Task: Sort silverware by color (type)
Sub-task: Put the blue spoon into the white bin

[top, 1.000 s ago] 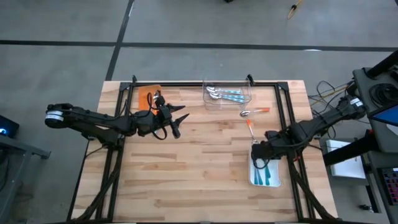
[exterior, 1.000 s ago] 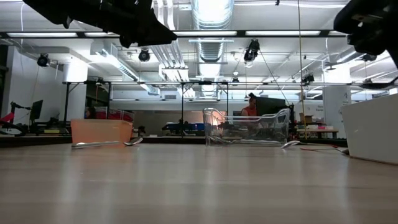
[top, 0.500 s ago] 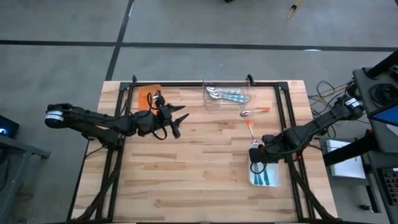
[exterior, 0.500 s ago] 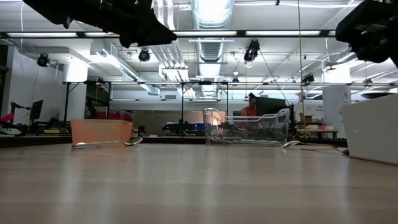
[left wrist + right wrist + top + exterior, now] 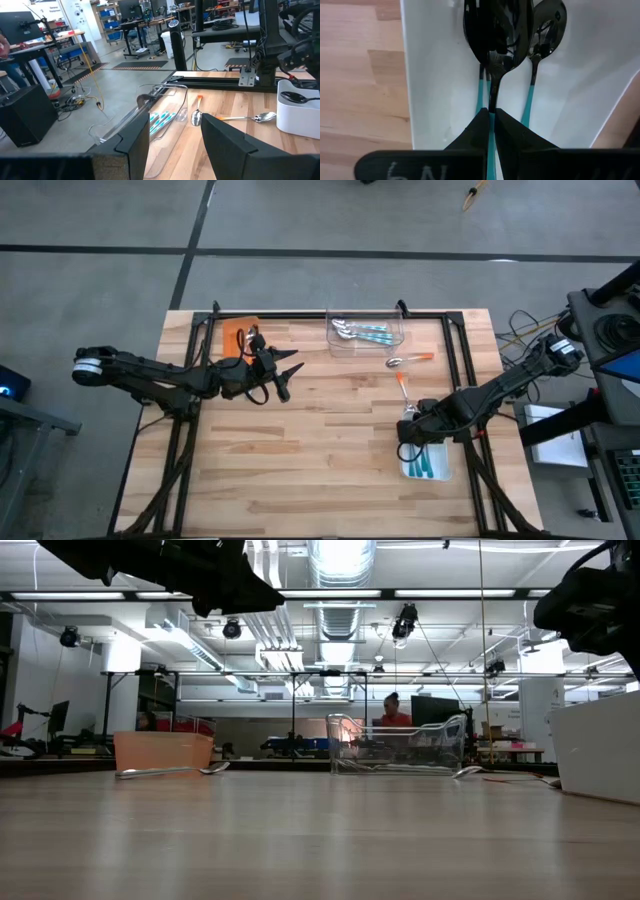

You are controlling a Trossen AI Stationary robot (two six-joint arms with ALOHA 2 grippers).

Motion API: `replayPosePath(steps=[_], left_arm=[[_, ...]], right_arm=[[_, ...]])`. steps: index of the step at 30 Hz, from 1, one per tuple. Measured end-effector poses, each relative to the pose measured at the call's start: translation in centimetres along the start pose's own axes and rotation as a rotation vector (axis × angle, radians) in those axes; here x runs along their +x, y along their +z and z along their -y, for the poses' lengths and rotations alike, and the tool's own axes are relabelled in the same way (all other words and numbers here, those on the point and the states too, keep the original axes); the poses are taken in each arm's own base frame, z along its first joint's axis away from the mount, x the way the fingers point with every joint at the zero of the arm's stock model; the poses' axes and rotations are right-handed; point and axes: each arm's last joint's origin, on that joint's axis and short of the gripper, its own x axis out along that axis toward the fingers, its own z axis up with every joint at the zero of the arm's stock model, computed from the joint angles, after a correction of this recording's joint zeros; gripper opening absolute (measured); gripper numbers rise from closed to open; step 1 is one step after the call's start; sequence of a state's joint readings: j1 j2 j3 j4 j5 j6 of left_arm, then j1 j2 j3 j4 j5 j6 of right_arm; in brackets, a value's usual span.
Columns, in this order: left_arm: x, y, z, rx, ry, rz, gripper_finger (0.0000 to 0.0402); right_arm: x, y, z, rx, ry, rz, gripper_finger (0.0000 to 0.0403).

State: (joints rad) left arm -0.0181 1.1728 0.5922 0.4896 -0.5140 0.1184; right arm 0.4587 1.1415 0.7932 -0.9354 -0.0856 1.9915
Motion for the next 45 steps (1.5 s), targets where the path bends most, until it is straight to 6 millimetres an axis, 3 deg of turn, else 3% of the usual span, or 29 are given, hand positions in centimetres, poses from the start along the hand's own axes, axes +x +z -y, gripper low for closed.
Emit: replayPosePath(steps=[45], left_arm=[[0.0,-0.1,0.0,0.004,-0.001,-0.007,0.0160]], right_arm=[[4.9,-0.3,-1.6,-0.042,-0.135,0.043,0.0009]])
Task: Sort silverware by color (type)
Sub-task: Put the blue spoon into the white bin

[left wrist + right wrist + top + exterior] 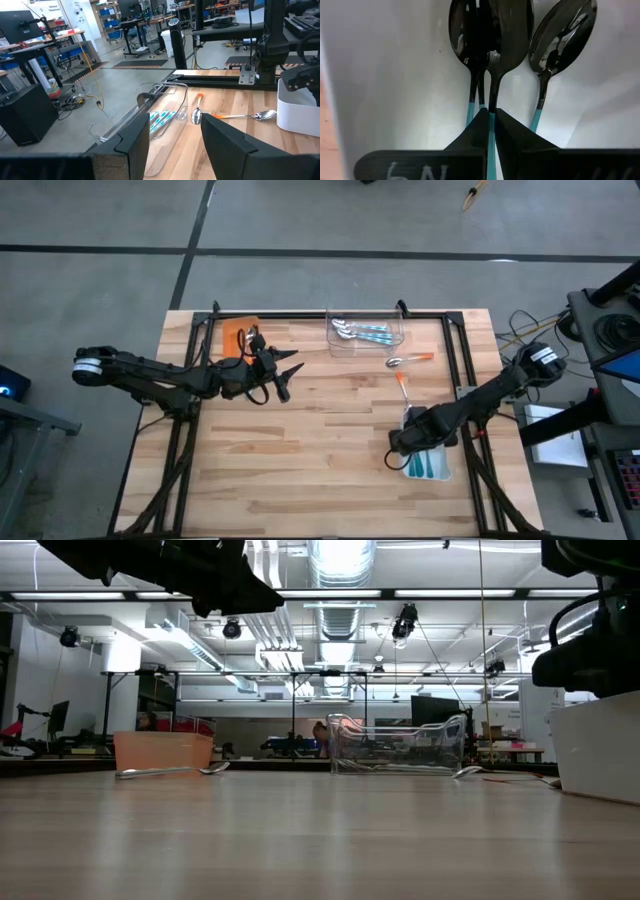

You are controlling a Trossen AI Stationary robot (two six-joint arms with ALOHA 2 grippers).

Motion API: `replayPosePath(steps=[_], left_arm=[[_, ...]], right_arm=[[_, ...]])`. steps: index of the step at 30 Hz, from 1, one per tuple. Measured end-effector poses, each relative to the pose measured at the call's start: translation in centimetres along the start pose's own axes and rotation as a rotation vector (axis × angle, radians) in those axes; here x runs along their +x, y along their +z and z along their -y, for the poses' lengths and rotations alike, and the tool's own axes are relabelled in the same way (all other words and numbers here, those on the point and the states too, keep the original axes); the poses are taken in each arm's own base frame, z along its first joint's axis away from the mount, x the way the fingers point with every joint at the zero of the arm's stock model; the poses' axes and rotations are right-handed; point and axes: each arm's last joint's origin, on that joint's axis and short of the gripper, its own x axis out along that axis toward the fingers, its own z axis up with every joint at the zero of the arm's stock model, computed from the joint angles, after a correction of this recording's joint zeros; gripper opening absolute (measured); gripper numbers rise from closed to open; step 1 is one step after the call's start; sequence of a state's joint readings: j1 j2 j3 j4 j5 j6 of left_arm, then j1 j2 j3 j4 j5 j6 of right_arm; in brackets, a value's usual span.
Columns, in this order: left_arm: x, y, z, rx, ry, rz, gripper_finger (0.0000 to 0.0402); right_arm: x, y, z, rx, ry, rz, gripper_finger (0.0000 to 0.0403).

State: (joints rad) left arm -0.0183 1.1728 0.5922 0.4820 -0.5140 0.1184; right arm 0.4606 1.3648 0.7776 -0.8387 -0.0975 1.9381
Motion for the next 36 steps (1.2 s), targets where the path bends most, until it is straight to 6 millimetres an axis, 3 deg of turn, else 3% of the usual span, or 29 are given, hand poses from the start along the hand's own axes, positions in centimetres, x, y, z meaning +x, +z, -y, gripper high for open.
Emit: replayPosePath(steps=[26,36], left_arm=[[0.0,0.0,0.0,0.000,0.001,0.000,0.0160],[0.0,0.0,0.0,0.000,0.000,-0.001,0.0160]], right_arm=[[1.2,-0.2,-0.7,0.000,-0.014,-0.002,0.0009],[1.3,-0.1,-0.7,0.000,-0.020,0.000,0.0029]])
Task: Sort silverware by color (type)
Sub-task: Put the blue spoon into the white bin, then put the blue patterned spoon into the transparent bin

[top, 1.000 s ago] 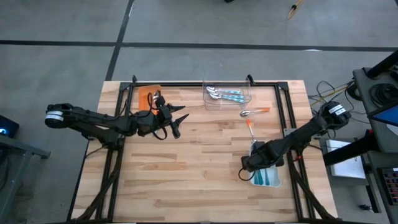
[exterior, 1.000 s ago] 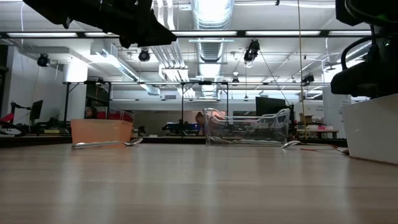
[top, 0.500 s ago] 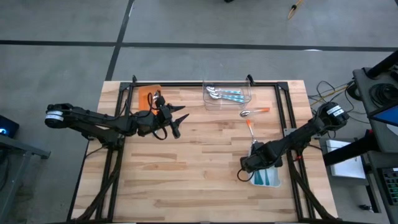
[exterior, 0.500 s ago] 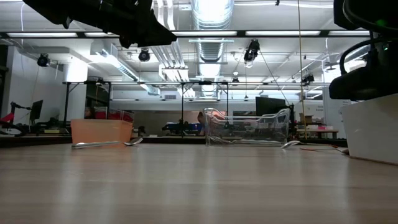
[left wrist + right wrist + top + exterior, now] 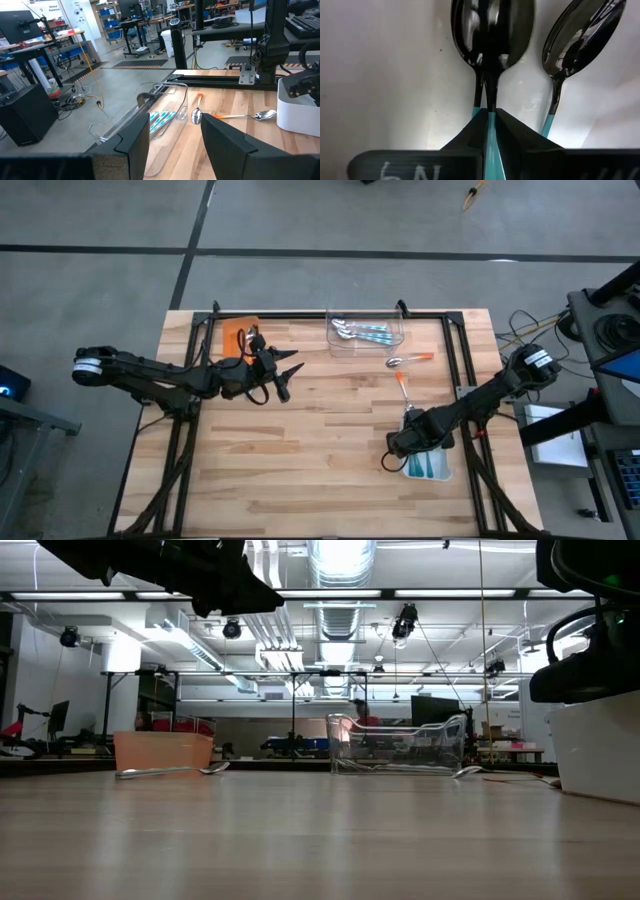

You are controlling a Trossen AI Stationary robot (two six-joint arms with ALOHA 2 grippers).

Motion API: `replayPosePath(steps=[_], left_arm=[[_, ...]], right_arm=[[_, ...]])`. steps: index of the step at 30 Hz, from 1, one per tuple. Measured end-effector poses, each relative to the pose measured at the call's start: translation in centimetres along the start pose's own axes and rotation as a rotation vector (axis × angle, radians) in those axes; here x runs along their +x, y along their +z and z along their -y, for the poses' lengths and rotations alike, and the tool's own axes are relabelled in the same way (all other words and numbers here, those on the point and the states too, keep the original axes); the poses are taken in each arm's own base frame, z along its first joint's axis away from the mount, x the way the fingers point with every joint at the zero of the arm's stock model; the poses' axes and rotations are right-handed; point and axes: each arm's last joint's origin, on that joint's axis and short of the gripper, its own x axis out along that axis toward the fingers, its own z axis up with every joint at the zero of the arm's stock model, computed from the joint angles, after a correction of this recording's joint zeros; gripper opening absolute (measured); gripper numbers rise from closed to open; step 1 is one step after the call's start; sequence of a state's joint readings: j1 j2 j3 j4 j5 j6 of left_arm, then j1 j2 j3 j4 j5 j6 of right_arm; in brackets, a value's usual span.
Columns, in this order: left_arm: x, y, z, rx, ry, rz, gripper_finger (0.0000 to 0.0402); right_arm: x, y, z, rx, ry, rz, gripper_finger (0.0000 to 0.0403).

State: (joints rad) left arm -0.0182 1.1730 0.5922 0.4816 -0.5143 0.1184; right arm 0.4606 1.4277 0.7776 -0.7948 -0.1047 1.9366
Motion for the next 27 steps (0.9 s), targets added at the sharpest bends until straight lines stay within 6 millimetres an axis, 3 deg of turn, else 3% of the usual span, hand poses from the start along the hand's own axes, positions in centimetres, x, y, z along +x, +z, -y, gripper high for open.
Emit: replayPosePath(steps=[14,27], left_arm=[[0.0,0.0,0.0,0.000,0.000,0.000,0.0160],[0.0,0.0,0.0,0.000,0.000,0.000,0.0160]], right_arm=[[-0.9,0.0,0.6,-0.001,-0.002,-0.030,0.0078],[-5.8,0.2,2.4,0.006,0.217,-0.125,0.0085]])
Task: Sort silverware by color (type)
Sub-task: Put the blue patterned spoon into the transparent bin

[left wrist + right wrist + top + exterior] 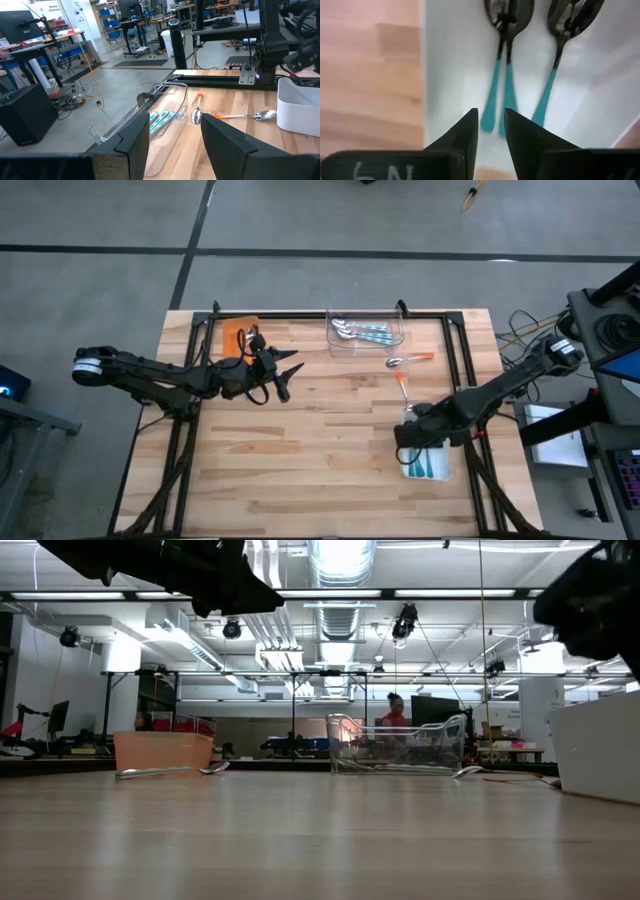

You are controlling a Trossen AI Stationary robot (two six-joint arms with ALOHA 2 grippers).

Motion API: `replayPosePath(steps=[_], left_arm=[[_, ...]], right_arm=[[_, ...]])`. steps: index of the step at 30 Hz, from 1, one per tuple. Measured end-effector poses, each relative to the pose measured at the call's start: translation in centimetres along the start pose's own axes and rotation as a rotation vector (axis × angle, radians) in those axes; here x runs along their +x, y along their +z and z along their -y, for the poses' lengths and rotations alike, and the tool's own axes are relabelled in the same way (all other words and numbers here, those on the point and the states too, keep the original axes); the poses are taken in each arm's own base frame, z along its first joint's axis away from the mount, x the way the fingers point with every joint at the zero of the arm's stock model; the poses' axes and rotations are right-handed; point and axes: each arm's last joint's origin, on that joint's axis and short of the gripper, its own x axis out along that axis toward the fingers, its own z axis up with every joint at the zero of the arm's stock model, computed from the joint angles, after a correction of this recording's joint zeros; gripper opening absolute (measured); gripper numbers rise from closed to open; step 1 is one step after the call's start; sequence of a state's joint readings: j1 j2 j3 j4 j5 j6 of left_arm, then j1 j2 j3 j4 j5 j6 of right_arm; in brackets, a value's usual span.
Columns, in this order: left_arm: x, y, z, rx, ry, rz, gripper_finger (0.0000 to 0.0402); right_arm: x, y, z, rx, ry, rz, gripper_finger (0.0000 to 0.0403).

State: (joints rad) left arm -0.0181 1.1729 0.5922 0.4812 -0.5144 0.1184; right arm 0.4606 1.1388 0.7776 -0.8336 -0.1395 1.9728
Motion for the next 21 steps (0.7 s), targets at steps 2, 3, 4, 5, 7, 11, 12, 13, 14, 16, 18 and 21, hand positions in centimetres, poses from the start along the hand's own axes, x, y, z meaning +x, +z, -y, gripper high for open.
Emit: replayPosePath(steps=[2,3,4,5,7,11,12,13,14,16,18,21], left_arm=[[0.0,0.0,0.0,-0.001,0.000,0.000,0.0160],[0.0,0.0,0.0,-0.005,0.000,0.000,0.0160],[0.0,0.0,0.0,-0.007,0.000,0.000,0.0160],[0.0,0.0,0.0,-0.008,0.000,0.000,0.0160],[0.0,0.0,0.0,-0.013,0.000,0.000,0.0160],[0.0,0.0,0.0,-0.026,0.000,0.000,0.0160],[0.0,0.0,0.0,-0.027,0.000,0.000,0.0160],[0.0,0.0,0.0,-0.026,0.000,0.000,0.0160],[0.0,0.0,0.0,-0.027,0.000,0.000,0.0160],[0.0,0.0,0.0,-0.036,-0.001,-0.004,0.0160],[0.0,-0.2,0.0,-0.056,-0.003,-0.016,0.0160],[0.0,-0.6,0.1,-0.092,-0.004,-0.055,0.0160]], right_arm=[[-1.1,0.0,0.3,0.003,0.048,-0.020,0.0079],[-1.6,0.0,0.5,0.000,0.071,-0.030,0.0077],[-2.0,0.0,0.6,-0.006,0.095,-0.037,0.0074],[-2.5,0.0,0.8,-0.015,0.118,-0.037,0.0072],[-3.2,0.1,1.0,-0.037,0.171,-0.016,0.0069],[-4.3,0.4,1.1,-0.116,0.276,0.065,0.0070],[-4.5,0.5,1.1,-0.142,0.301,0.080,0.0070],[-4.7,0.6,1.0,-0.166,0.323,0.093,0.0070],[-4.9,0.7,0.9,-0.188,0.342,0.106,0.0070],[-5.1,1.0,0.6,-0.235,0.370,0.133,0.0068],[-5.2,1.4,0.2,-0.269,0.395,0.159,0.0066],[-5.4,2.1,-0.4,-0.310,0.426,0.190,0.0066]])
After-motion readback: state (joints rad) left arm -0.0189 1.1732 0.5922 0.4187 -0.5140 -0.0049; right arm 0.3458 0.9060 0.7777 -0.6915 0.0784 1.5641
